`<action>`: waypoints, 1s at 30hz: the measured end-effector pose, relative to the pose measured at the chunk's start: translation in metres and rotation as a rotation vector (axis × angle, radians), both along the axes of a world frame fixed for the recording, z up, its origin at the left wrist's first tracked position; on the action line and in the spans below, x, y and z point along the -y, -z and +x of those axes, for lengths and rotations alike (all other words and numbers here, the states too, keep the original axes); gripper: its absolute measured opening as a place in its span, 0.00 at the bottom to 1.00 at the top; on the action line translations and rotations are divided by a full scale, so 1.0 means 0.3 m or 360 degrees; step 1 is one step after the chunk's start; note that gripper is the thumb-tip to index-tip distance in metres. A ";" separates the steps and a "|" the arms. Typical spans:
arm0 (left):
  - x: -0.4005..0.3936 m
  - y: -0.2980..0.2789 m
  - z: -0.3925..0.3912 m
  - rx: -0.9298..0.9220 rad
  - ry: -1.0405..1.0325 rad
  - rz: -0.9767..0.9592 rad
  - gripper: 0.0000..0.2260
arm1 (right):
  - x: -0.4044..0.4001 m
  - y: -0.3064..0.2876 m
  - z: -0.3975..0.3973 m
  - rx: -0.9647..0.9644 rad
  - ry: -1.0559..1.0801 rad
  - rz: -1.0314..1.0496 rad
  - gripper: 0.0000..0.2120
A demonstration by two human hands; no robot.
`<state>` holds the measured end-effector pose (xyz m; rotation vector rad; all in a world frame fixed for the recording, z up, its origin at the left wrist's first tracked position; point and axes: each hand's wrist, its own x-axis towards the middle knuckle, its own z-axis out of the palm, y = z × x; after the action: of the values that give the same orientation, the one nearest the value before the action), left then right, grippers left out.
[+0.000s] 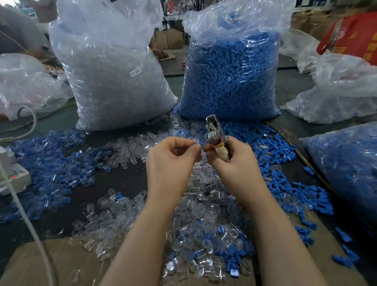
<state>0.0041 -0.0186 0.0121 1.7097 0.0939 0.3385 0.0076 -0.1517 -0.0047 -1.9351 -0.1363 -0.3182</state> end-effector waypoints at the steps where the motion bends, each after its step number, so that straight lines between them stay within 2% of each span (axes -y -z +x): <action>1: -0.002 -0.003 0.000 0.0008 0.0028 -0.0088 0.03 | 0.004 0.000 0.001 -0.0014 -0.0002 -0.0005 0.10; 4: -0.008 -0.012 0.001 0.0067 0.0091 -0.0327 0.04 | 0.020 0.003 0.003 -0.0064 -0.0029 -0.0041 0.09; 8: -0.015 -0.011 0.001 0.0178 0.0159 -0.0428 0.05 | 0.028 0.003 -0.005 -0.0109 -0.0109 -0.0078 0.08; 13: -0.020 -0.007 -0.002 0.0300 0.0245 -0.0403 0.05 | 0.018 -0.002 -0.010 -0.0077 -0.0209 -0.0169 0.09; 23: -0.032 -0.008 -0.004 0.0356 0.0376 -0.0442 0.04 | 0.013 -0.003 -0.010 -0.0066 -0.0211 -0.0252 0.07; 30: -0.036 -0.010 -0.007 0.0371 0.0375 -0.0366 0.04 | 0.008 -0.004 -0.013 0.0023 -0.0133 -0.0386 0.12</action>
<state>0.0020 -0.0077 0.0151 1.4260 -0.2299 0.3348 0.0038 -0.1539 -0.0036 -2.1603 -0.2749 -0.2697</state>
